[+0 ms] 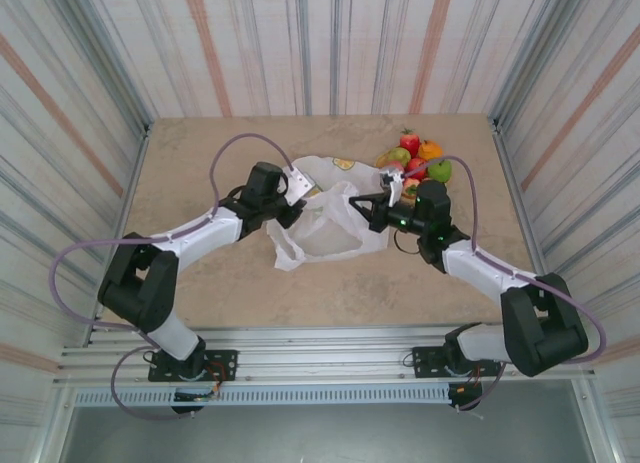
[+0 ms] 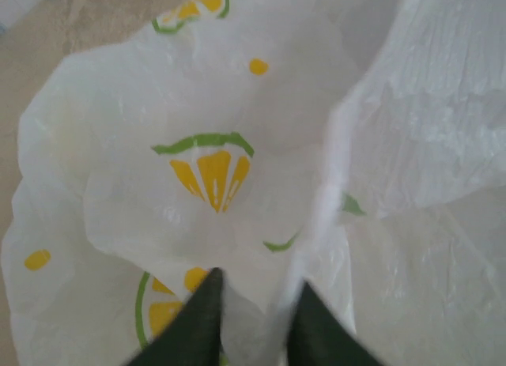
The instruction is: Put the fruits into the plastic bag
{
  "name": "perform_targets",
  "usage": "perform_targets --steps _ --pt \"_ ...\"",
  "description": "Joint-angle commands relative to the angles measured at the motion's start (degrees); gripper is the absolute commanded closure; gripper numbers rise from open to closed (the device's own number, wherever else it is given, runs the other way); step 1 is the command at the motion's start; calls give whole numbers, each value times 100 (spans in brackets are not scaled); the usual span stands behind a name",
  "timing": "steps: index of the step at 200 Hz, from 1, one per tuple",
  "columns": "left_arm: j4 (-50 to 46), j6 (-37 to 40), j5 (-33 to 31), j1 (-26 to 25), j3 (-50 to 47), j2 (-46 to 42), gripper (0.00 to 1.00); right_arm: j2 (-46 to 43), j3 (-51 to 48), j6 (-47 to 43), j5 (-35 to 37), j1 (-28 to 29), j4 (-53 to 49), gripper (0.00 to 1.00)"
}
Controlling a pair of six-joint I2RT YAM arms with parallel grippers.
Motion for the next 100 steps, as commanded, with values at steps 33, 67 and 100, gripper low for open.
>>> perform_targets --steps 33,67,100 --pt "-262 -1189 -228 82 -470 -1436 100 666 1094 233 479 85 -622 100" --pt "-690 -3105 -543 84 -1149 -2894 100 1621 2333 464 1257 316 -1370 100" --pt "-635 -4258 -645 82 -1549 -3642 100 2766 4312 690 1588 449 -3011 95"
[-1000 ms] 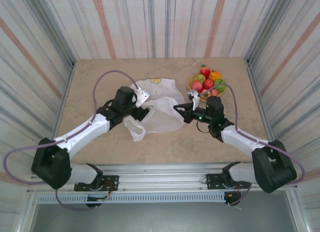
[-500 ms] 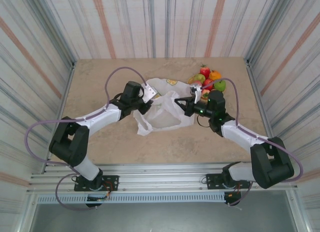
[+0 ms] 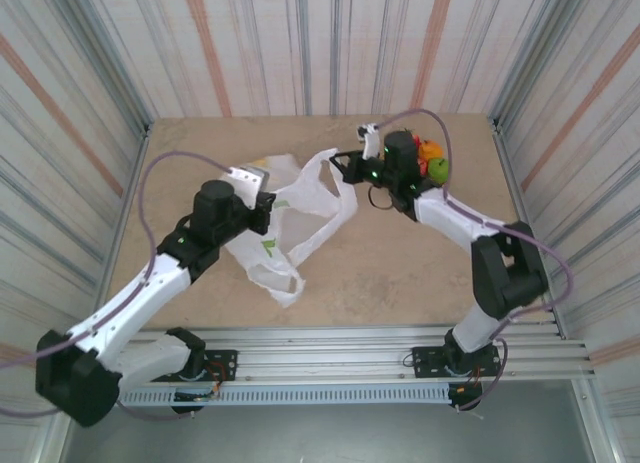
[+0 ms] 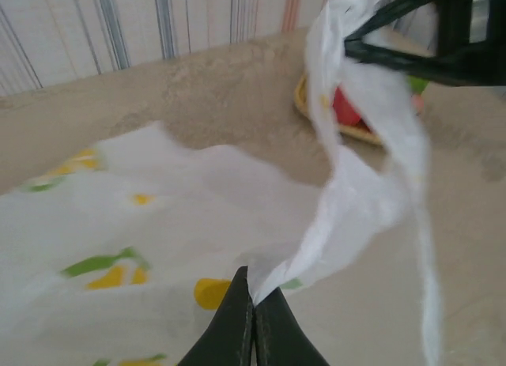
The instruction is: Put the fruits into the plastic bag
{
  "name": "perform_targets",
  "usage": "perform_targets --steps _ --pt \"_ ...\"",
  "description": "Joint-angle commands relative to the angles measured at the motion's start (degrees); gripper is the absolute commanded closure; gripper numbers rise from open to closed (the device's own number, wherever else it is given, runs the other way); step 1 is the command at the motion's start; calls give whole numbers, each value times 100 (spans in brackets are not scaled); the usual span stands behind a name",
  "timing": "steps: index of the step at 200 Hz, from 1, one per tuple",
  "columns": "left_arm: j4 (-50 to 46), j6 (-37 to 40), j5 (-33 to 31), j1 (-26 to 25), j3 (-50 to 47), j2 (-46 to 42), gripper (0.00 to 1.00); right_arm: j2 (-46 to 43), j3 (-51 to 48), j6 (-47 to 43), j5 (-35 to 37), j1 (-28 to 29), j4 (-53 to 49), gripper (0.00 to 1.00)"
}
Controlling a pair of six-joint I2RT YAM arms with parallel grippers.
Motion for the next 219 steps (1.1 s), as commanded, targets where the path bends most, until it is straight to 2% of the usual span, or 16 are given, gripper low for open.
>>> perform_targets --steps 1,20,49,64,89,117,140,183,207,219 --pt "-200 -1339 -266 18 -283 -282 100 561 1096 274 465 80 -1449 94" --pt "-194 -1501 -487 25 -284 -283 100 599 1460 -17 567 120 -1890 73" --pt "-175 -1566 -704 35 -216 63 100 -254 692 -657 832 103 -2054 40" --pt "42 -1602 -664 40 -282 205 100 -841 47 -797 961 98 -2089 27" --pt "439 -1755 -433 65 -420 356 100 -1633 -1147 -490 837 150 -1792 13" --pt "686 -1914 -134 75 -493 478 100 -2055 -2255 77 941 145 -1230 6" --pt "915 -1950 4 84 -616 515 100 -1836 -2482 488 995 67 -1038 4" --pt "1099 -1958 166 84 -714 572 100 -672 -2267 1275 743 249 -23 4" --pt "1254 -2063 161 93 -800 534 100 53 -2115 1661 1002 378 377 8" --pt "1260 -2104 173 115 -803 509 100 283 -2167 1808 1000 414 759 14"
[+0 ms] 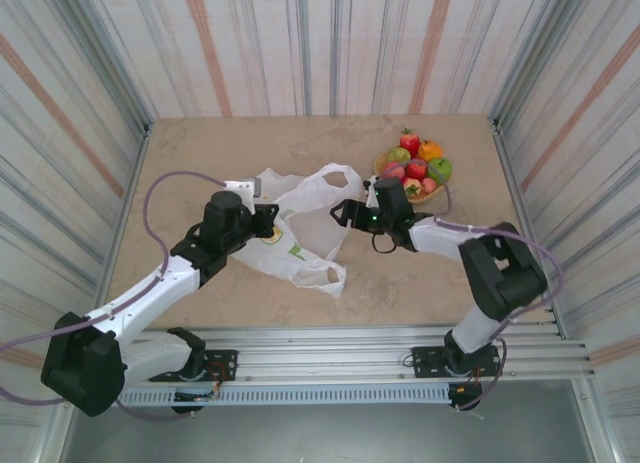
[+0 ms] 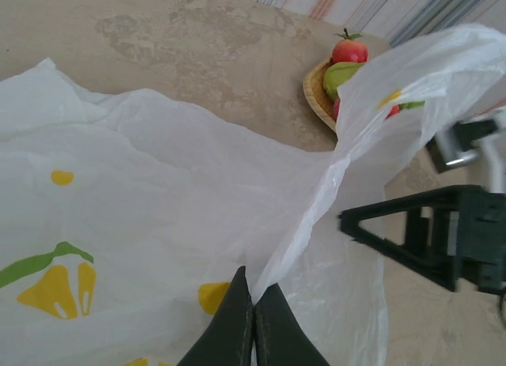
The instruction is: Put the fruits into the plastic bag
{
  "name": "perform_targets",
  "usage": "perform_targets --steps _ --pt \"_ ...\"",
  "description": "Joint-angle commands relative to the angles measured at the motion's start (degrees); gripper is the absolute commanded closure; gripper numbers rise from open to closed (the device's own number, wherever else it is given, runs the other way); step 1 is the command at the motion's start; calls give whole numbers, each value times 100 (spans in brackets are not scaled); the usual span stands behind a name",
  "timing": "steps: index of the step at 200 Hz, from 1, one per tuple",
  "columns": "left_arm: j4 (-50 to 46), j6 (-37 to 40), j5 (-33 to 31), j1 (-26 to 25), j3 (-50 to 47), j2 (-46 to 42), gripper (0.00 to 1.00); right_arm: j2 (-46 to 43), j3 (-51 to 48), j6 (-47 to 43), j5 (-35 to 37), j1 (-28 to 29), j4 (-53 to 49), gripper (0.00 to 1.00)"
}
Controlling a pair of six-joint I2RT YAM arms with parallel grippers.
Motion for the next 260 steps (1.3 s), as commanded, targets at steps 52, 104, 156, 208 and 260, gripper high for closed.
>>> perform_targets --steps 52,104,156,208,260 --pt "-310 588 -317 72 -2 23 92 232 97 727 15 219 1292 85" --pt "-590 1766 -969 -358 24 -24 68 -352 147 754 509 489 990 100" --pt "-1123 1877 -1478 -426 380 255 47 -528 239 710 704 699 884 100" --pt "-1329 1691 -2097 -440 406 551 34 -695 245 734 907 851 862 100" --pt "-1304 1659 -2713 -448 458 695 25 -713 275 686 999 906 746 100"
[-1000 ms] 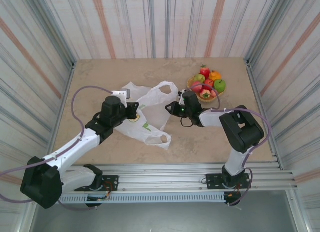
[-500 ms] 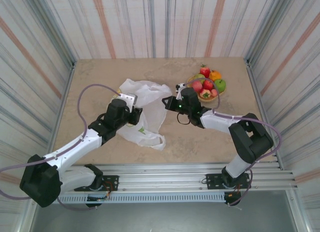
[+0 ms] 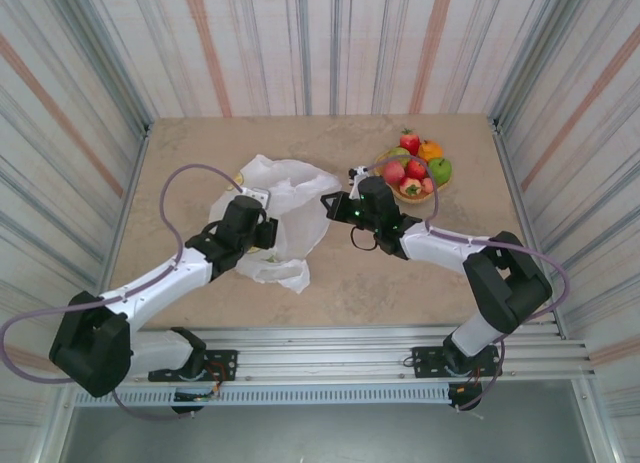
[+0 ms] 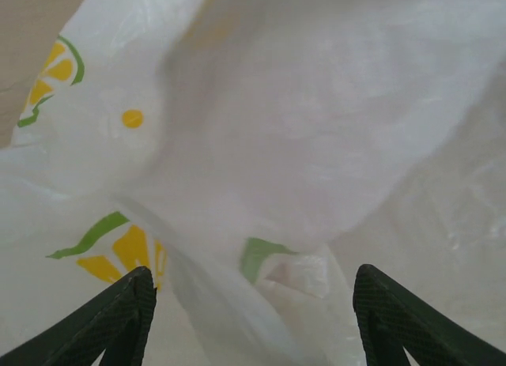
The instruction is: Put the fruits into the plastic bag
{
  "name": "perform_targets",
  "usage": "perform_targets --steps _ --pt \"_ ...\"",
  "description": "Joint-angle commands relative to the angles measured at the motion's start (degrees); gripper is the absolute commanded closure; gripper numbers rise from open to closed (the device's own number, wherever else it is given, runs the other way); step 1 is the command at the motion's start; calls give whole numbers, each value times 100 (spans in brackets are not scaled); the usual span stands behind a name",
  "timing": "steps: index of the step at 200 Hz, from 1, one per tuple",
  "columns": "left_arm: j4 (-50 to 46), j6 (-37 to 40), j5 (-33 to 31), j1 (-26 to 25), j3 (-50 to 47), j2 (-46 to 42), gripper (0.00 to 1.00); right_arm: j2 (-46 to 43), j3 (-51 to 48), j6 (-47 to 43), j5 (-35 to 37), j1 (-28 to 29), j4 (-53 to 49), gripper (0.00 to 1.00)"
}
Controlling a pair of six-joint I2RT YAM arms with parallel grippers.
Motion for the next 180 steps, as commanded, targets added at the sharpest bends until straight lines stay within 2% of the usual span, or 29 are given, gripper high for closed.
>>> perform_targets --steps 1,28,45,77,98,116,143,180 --pt "-41 -14 -494 -35 194 60 25 -102 144 -13 122 34 -163 100" --pt "210 275 -612 -32 256 301 18 -53 186 -89 -48 34 -155 100" --pt "108 431 -514 29 455 590 23 -84 230 -227 -77 22 -303 100" --pt "245 439 219 291 550 833 56 -179 316 -600 152 -36 -726 100" --pt "208 448 754 392 696 528 86 -236 396 -940 587 -66 -1239 100" --pt "151 282 1084 405 808 93 100 -302 440 -1227 944 -50 -1633 100" --pt "213 -454 1696 652 827 -561 100 -380 566 -1752 1473 -19 -2200 100" --pt "196 -1693 2976 1553 741 -986 100 -467 766 -2339 1692 -76 -2777 100"
